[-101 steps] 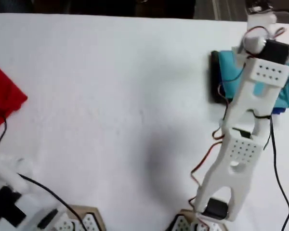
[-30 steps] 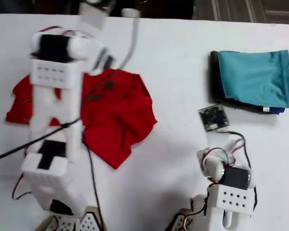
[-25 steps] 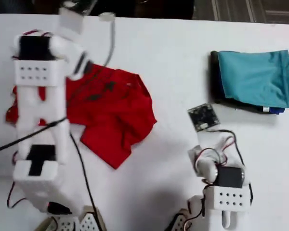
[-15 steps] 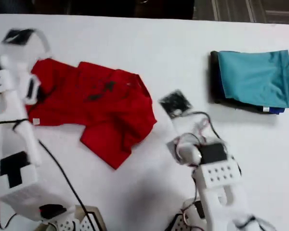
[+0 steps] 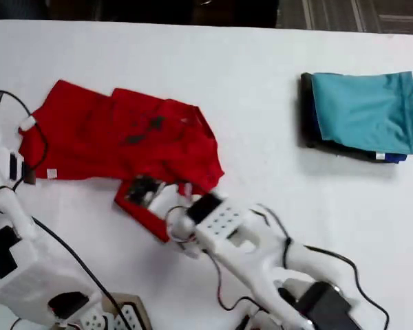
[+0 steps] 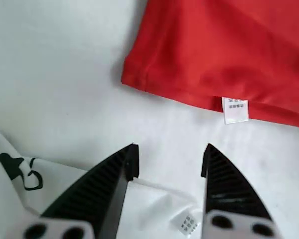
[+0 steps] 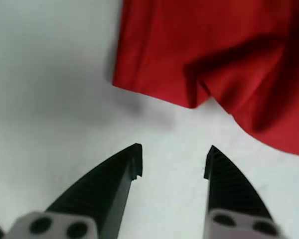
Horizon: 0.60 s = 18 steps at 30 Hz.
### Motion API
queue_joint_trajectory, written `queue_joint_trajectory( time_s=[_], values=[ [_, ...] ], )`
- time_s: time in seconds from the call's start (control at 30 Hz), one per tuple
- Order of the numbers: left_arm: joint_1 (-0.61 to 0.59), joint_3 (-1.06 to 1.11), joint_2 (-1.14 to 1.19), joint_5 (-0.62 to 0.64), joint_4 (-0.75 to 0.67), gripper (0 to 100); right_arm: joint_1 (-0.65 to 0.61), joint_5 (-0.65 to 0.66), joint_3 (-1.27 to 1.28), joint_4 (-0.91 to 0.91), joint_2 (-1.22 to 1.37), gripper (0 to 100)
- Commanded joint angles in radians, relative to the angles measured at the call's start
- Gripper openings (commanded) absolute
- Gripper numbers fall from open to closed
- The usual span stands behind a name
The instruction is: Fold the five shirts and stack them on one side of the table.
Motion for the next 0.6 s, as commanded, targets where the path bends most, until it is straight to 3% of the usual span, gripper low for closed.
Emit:
queue_joint_trajectory(
  time_s=[0.0, 0.33, 0.57],
  values=[
    [-0.009, 0.005, -0.051, -0.009, -0.028, 22, -0.039, -0.046, -0.123, -0.013, 0.082, 20.5],
    [-0.014, 0.007, -0.051, -0.006, -0.026, 22, -0.151, -0.049, -0.345, 0.036, 0.295, 20.5],
    [-0.037, 0.001, -0.051, -0.009, -0.026, 22, -0.157, -0.049, -0.411, 0.030, 0.443, 20.5]
  ],
)
